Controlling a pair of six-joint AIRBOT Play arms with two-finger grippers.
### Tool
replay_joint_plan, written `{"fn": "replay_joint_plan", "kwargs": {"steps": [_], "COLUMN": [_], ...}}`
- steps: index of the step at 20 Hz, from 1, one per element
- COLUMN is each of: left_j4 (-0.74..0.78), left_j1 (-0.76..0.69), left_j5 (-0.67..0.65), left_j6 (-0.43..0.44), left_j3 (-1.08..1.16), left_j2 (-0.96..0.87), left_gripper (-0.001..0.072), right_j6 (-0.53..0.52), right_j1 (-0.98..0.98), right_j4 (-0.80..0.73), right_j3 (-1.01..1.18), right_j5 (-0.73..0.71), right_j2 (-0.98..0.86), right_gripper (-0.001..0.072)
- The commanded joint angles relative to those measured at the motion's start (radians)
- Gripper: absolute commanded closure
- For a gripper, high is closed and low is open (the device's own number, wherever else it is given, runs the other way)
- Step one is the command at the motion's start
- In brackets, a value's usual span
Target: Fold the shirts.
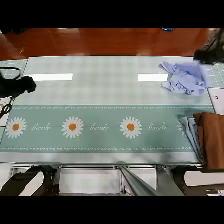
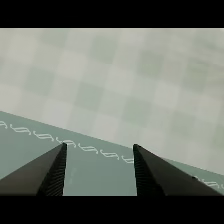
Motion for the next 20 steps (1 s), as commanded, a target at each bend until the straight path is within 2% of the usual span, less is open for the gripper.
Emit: {"fn": "replay_joint_plan", "kwargs": {"steps": [1,5,8,10,15,20], "left_j4": [-0.045,-0.128,-0.192,-0.268,-0.340,-0.340], "left_j1": [0.023,0.012,0.011,0.011,0.011,0.011], "left_j5": [0.016,0.015,-0.003,-0.010,-0.009,-0.010], "left_j6": [0.002,0.002,0.007,0.067,0.111,0.127], "left_j3": [-0.084,-0.216,-0.285,-0.311,-0.319,-0.319], "left_j2": [0.198,0.364,0.407,0.406,0.406,0.406], "left_gripper": [0.0202,0.0202,0.0202,0.0202,0.0202,0.0202], "right_j6": [-0.049,-0.048,-0.050,-0.058,-0.060,0.010], "right_j1": [0.067,0.225,0.346,0.430,0.723,0.989], "right_j4": [0.058,0.027,0.023,0.023,0.024,0.024], "right_j3": [0.017,0.176,0.362,0.433,0.427,0.367], "right_j5": [-0.030,-0.018,0.022,0.024,0.068,0.058], "right_j2": [0.204,0.308,0.316,0.321,0.336,0.266], "right_gripper": [0.0690,0.0690,0.0690,0.0690,0.0690,0.0690]}}
